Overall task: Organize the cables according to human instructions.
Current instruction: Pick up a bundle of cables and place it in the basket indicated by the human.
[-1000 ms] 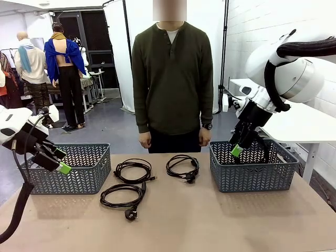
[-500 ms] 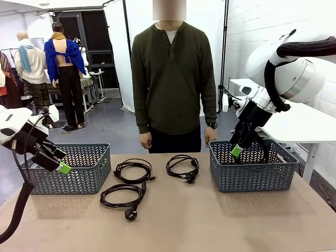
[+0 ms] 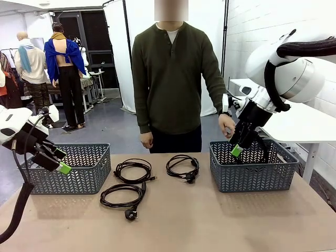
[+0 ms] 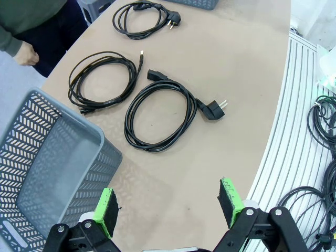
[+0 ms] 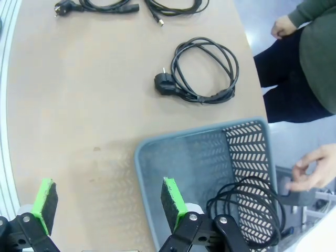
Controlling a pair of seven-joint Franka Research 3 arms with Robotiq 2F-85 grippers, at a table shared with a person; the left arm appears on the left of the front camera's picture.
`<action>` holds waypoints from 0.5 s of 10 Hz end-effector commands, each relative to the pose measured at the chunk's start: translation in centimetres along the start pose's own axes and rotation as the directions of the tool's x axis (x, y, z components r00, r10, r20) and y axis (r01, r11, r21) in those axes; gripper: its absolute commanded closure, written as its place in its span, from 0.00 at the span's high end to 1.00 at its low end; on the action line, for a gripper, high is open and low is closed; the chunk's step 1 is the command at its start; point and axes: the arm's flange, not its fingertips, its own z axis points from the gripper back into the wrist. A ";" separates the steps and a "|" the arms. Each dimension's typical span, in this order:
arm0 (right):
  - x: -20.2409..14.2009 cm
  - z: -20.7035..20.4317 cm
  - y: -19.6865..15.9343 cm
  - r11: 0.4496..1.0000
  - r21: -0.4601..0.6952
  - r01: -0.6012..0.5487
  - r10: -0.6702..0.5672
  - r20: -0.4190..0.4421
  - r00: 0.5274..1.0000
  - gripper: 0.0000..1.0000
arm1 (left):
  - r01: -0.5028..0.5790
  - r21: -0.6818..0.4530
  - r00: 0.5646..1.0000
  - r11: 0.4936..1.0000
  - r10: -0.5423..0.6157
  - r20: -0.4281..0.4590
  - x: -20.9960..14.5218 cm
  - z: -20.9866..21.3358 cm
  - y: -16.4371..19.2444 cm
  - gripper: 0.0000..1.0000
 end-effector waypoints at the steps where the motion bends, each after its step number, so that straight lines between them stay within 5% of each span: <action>1: 0.0 0.1 0.0 1.000 -0.002 0.007 -0.007 0.014 1.000 1.00 | 0.012 -0.018 1.000 1.000 -0.011 0.017 -0.2 -0.1 0.3 1.00; 5: 0.0 0.1 0.0 1.000 -0.002 0.007 -0.007 0.014 1.000 1.00 | 0.012 -0.018 1.000 1.000 -0.011 0.017 -0.2 -0.1 0.3 1.00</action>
